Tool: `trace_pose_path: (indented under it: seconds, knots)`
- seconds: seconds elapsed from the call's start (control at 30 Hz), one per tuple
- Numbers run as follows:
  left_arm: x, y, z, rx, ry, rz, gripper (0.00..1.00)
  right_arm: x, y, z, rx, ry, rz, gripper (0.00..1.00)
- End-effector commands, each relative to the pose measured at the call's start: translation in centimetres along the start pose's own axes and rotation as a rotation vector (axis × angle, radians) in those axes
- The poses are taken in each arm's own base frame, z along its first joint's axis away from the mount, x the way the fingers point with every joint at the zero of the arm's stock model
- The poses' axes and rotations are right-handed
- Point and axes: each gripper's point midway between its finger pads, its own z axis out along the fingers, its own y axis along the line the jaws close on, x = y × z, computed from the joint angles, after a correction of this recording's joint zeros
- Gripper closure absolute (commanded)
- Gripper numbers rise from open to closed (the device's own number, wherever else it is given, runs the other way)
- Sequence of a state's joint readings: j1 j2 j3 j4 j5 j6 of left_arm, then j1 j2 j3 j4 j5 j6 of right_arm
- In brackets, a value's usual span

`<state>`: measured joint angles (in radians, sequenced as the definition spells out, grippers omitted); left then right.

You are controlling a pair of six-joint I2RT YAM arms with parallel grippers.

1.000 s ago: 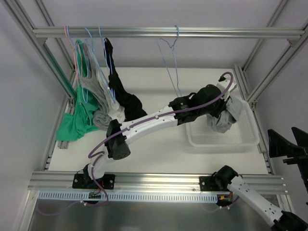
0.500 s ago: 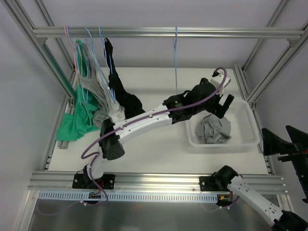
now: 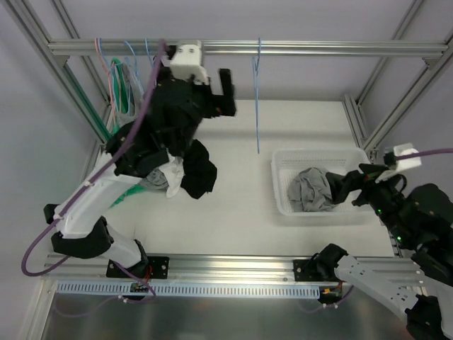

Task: Remove the tank top from the hanger

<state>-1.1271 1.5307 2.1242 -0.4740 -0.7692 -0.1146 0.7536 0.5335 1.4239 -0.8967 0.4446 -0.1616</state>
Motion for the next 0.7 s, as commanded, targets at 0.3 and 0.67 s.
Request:
trace_pose_path:
  seconds: [0.3,0.67]
  knots:
    - [5.5,15.5,-1.8,-0.308,0.231,-0.024,0.09,0.8,3.5,2.5,-0.12,0.022,0.033,0.01]
    - [6.8,19.5,1.7,-0.447,0.27,0.037,0.25,1.1,3.5,1.7,-0.15,-0.006,0.026,0.01]
